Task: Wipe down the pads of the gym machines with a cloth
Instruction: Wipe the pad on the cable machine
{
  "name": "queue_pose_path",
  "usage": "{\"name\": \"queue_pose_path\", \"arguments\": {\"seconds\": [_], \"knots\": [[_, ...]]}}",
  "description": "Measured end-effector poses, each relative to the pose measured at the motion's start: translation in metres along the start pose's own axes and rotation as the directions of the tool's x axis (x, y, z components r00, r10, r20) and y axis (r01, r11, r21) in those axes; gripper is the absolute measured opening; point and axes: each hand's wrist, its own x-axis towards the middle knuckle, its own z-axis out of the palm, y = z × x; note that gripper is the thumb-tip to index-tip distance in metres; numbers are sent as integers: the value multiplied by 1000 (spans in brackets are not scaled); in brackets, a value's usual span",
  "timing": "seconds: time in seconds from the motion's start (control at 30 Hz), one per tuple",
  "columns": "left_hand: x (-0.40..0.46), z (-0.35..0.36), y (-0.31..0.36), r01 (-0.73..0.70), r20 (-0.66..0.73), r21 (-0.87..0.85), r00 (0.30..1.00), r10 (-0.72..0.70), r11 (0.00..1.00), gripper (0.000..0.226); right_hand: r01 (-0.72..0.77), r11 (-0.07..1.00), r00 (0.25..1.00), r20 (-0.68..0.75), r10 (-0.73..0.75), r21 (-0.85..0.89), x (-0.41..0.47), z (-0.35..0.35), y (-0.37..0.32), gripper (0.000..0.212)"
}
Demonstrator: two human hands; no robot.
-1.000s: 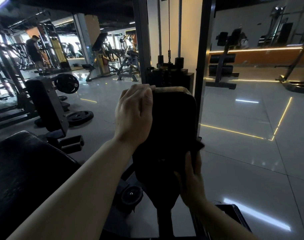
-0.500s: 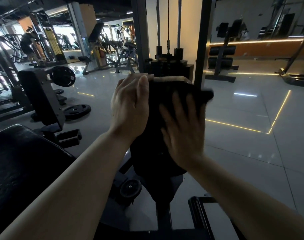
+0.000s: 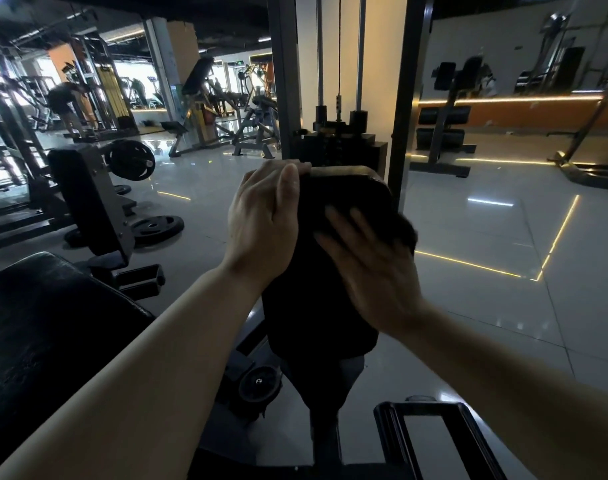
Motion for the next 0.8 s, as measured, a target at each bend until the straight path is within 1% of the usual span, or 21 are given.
{"name": "queue_pose_path", "arguments": {"seconds": [0.07, 0.13, 0.17, 0.23, 0.3, 0.37, 0.43, 0.5, 0.57, 0.63, 0.7, 0.8], "knots": [[0, -1, 1, 0, 11, -22, 1000, 0, 1000, 57, -70, 998, 996, -47, 70, 11, 35, -6, 8, 42], [-1, -1, 1, -1, 24, -20, 1000, 1, 1000, 56, -167, 985, 980, -101, 171, 52, 47, -8, 5, 44], [-1, -2, 0, 2, 25, -22, 1000, -1, 1000, 55, -200, 978, 972, -116, 205, 55, 45, -6, 2, 44], [-1, -2, 0, 5, 19, -43, 1000, -4, 999, 52, -214, 976, 971, -103, 216, 30, 22, 3, -7, 49], [-1, -2, -2, 19, 23, -57, 1000, -17, 998, 56, -160, 987, 987, -31, 159, -17, -23, 13, -17, 61], [-1, -2, -3, 33, 34, -43, 999, -31, 999, 59, -36, 998, 995, 90, 41, -56, -79, 20, -27, 70], [-1, -2, -4, 28, 37, -18, 999, -27, 999, 59, 82, 996, 979, 190, -73, -42, -120, 23, -30, 84], [-1, -2, -4, 23, 38, -8, 999, -23, 1000, 58, 124, 991, 972, 206, -112, -47, -127, 21, -27, 89], [-1, -1, -4, 23, 36, -13, 999, -22, 1000, 58, 113, 992, 978, 183, -103, -50, -103, 16, -22, 84], [-1, -1, -3, 19, 23, -14, 1000, -19, 1000, 59, 11, 999, 995, 99, -7, -40, -53, 6, -16, 69], [-1, -2, -3, 24, 23, -11, 999, -24, 1000, 60, -101, 995, 995, 22, 102, -20, 4, -3, -5, 55], [-1, -3, -3, 23, 47, -28, 999, -22, 999, 58, -176, 983, 982, -65, 179, 49, 55, -9, 6, 42]]}}
